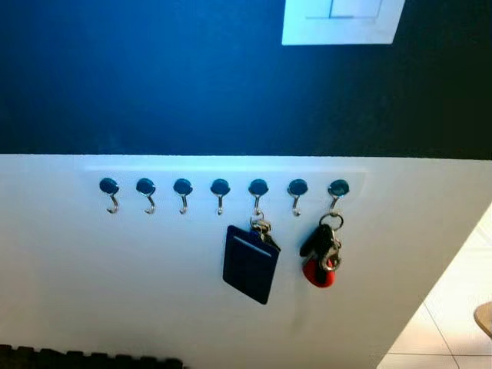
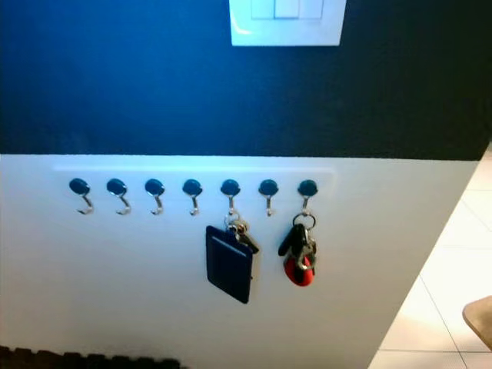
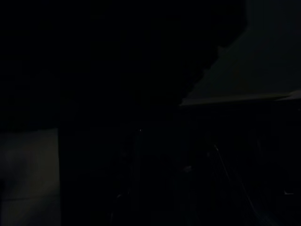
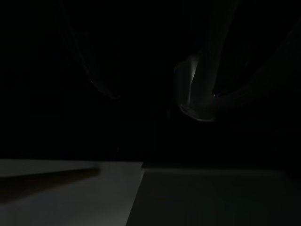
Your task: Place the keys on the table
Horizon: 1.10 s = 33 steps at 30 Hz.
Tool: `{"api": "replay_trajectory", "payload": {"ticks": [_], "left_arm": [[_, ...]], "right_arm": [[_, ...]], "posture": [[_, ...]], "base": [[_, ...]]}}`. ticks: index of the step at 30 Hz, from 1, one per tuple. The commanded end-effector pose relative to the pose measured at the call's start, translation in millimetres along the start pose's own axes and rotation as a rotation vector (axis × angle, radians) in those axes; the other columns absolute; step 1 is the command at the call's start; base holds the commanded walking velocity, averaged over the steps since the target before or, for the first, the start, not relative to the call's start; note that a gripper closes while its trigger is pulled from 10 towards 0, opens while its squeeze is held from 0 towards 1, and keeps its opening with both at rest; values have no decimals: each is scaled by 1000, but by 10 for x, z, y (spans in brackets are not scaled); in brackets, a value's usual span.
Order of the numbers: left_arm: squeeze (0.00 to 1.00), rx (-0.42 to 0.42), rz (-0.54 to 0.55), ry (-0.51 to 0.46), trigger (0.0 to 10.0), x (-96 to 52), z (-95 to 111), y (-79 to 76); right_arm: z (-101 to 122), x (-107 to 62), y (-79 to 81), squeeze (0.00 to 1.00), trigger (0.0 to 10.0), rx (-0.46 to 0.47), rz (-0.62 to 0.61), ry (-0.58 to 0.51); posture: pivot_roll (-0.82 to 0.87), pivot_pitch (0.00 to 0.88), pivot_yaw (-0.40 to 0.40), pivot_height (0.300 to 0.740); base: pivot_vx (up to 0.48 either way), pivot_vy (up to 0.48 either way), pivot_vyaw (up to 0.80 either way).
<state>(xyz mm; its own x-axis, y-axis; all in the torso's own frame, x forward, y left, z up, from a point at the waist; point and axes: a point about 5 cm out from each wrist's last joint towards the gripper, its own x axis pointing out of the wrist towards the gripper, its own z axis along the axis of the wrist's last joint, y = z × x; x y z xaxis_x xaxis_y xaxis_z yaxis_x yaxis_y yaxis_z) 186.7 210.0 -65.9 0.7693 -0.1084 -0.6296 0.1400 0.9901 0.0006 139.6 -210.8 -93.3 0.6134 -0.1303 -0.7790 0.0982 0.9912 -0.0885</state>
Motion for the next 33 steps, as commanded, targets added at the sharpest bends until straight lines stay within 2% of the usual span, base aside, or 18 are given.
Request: {"api": "replay_trajectory", "payload": {"ticks": [1,6,12,33], "left_arm": [[0,-16,7,44,10000,-53,-116,21],[0,-13,3,43,10000,-46,-102,25],[0,-8,0,44,10000,-40,-96,19],[0,6,-17,43,10000,-22,-65,13]], "right_arm": [[-116,-32,16,0,10000,4,3,45],[-117,-28,84,0,10000,5,10,47],[-129,-32,112,0,10000,2,14,50],[-57,-18,76,0,10000,-5,19,10]], "posture": [[38,91,31,740],[37,93,33,740],[38,88,33,740],[43,71,35,740]], "base": [[-390,0,0],[-346,0,0],[0,0,0],[0,0,0]]}}
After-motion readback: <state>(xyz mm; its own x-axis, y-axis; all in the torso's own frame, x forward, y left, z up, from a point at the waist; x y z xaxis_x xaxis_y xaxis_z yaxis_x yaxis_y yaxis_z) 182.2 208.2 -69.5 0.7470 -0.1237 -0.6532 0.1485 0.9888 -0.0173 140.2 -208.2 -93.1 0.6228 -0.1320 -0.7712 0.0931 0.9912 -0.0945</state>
